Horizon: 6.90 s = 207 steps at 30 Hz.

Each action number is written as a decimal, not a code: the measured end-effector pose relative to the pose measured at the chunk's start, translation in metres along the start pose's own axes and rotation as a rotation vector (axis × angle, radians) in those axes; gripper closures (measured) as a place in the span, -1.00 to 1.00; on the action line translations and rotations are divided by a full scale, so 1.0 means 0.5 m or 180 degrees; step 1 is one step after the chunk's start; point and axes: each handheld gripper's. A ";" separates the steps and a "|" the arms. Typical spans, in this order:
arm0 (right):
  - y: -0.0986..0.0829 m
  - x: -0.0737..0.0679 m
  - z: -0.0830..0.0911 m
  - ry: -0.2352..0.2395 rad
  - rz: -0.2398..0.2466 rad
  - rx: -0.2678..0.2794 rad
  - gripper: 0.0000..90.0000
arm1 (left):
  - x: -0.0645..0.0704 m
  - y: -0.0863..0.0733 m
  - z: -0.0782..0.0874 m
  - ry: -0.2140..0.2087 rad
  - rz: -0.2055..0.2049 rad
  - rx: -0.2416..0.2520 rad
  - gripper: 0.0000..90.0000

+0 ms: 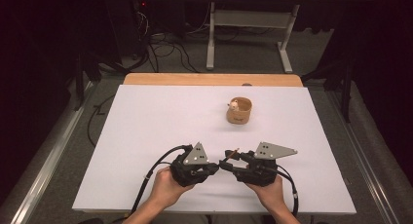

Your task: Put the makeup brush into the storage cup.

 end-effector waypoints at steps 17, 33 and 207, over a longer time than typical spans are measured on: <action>0.000 0.000 -0.006 0.0084 -0.0035 -0.0011 0.48 | 0.006 0.001 -0.001 0.0008 -0.0069 0.0042 0.85; -0.001 0.001 -0.008 0.0123 -0.0048 -0.0019 0.64 | 0.009 0.001 -0.002 0.0011 -0.0097 0.0064 0.85; 0.040 0.092 0.104 -0.0383 -0.0130 -0.0079 0.89 | -0.139 -0.230 0.207 0.1266 0.1197 0.1181 -0.34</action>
Point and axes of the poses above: each handheld gripper's, and its own axes: z roughly backward along the jaws, y roughly out of its top, x roughly to its right, and after that the axes turned 1 degree about z, right-handed
